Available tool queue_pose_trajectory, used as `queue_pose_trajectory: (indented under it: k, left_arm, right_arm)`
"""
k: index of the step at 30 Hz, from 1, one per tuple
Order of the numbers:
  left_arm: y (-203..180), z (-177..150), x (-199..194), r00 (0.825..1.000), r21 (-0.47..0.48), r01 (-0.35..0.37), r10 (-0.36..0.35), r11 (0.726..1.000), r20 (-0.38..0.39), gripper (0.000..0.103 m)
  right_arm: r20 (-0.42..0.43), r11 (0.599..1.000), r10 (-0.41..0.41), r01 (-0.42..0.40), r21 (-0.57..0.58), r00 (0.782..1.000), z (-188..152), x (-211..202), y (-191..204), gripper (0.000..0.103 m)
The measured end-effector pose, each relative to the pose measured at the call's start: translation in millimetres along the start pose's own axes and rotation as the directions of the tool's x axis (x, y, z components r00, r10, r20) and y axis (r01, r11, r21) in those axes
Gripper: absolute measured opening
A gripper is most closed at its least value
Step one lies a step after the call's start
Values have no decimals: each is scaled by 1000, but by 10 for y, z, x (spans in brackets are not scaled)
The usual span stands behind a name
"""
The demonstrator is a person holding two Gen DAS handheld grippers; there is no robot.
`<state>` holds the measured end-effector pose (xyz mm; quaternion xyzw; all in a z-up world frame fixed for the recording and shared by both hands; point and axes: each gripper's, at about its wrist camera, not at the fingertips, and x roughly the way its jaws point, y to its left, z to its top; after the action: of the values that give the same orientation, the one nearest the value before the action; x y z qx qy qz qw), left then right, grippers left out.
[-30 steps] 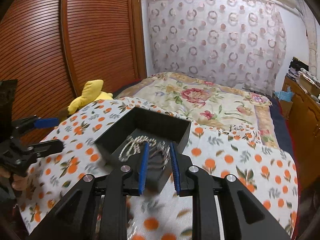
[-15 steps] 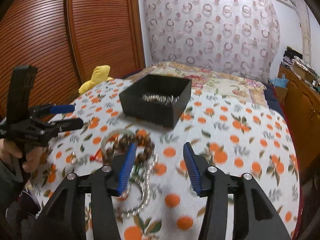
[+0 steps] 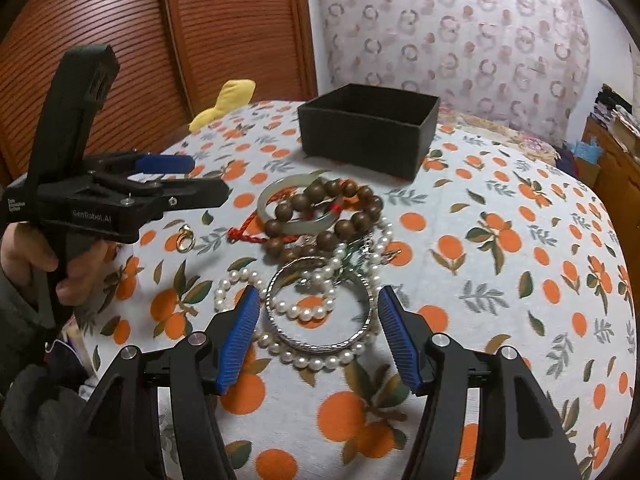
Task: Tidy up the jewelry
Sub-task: 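Move the right gripper back over the jewelry pile toward the brown bead bracelet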
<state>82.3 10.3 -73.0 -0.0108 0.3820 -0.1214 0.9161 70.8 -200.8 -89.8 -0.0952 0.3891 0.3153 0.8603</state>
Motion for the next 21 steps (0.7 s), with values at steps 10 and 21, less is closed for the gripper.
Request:
queue_pose_trajectory:
  k: [10, 21]
  left_arm:
    - [4, -6, 1, 1000, 0, 2, -2, 1000, 1, 95]
    - [-19, -33, 9, 1000, -1, 7, -7, 1000, 5, 95]
  right_arm:
    - [-40, 997, -49, 46, -60, 998, 71, 116, 48, 65]
    - [-48, 994, -58, 53, -92, 997, 102, 186, 48, 63]
